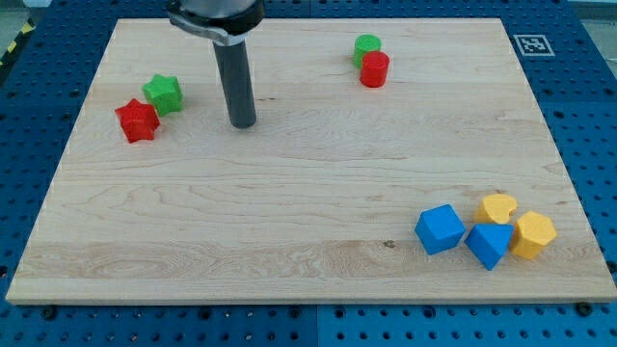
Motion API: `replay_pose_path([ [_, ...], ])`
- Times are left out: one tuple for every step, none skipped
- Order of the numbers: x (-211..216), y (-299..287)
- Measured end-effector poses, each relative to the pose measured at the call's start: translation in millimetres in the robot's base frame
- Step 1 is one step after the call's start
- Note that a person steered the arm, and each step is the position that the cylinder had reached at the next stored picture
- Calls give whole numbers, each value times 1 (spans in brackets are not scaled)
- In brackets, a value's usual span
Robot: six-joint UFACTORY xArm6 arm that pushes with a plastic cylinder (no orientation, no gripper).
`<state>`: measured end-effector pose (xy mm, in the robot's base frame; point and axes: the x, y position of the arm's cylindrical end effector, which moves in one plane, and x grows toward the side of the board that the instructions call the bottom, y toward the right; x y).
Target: Move the green star towards the top of the red star
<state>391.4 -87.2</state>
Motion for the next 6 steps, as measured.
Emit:
replay_pose_path([
  [-19, 0],
  [-21, -3],
  [-28, -29],
  [-29, -55],
  [-29, -76],
  [-29, -89],
])
